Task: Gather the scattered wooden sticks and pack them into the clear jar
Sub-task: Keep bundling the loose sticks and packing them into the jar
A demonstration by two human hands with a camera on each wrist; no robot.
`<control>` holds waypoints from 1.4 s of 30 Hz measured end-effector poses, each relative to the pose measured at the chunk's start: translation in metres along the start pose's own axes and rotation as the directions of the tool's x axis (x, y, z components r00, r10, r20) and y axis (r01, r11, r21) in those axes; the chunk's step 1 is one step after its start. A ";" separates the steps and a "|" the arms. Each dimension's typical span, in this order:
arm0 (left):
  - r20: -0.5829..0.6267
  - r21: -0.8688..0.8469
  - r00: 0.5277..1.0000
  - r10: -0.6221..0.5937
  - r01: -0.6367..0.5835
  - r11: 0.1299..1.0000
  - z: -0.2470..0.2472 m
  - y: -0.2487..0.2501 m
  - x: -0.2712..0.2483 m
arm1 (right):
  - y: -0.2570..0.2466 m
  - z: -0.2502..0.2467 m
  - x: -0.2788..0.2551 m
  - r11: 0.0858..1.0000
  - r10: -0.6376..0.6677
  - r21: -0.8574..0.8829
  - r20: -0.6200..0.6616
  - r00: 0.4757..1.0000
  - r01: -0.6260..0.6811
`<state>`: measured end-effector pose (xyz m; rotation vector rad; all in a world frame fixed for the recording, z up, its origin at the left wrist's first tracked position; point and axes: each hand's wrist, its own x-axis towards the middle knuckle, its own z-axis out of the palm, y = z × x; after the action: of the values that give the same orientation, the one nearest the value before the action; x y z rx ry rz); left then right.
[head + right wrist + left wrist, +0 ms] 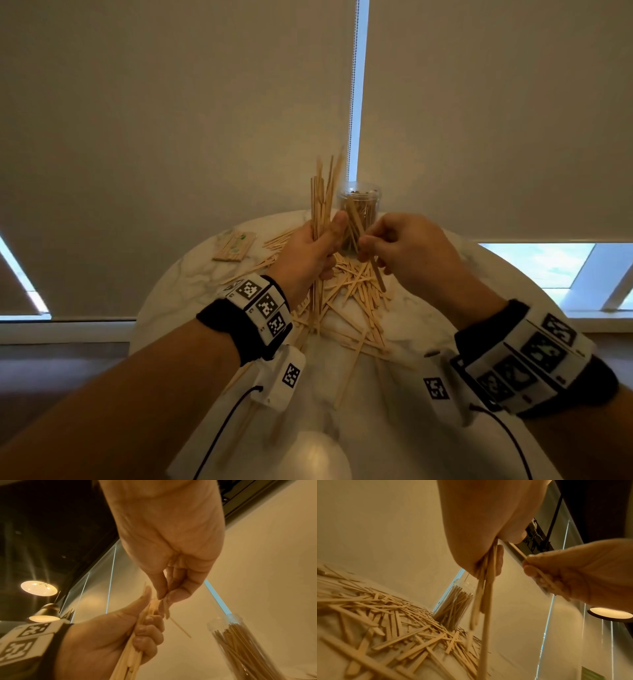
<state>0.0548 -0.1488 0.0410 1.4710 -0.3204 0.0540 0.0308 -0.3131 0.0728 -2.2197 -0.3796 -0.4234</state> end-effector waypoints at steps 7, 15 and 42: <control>-0.078 -0.052 0.992 -0.100 0.096 0.994 0.017 0.012 -0.010 | -0.020 0.014 -0.023 0.993 -0.097 -0.063 0.060 0.993 0.100; -0.073 -0.384 0.993 -0.097 0.062 0.921 0.020 0.018 -0.012 | -0.002 0.042 -0.052 0.953 0.214 0.085 0.495 0.842 -0.292; 0.210 0.078 0.952 -0.224 0.212 0.974 0.018 -0.001 -0.042 | -0.027 -0.045 0.012 0.789 0.122 0.611 -0.043 0.992 -0.071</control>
<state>0.0121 -0.1599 0.0312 1.5616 -0.3340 -0.2805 0.0232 -0.3303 0.1238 -1.5722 -0.3024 -0.2796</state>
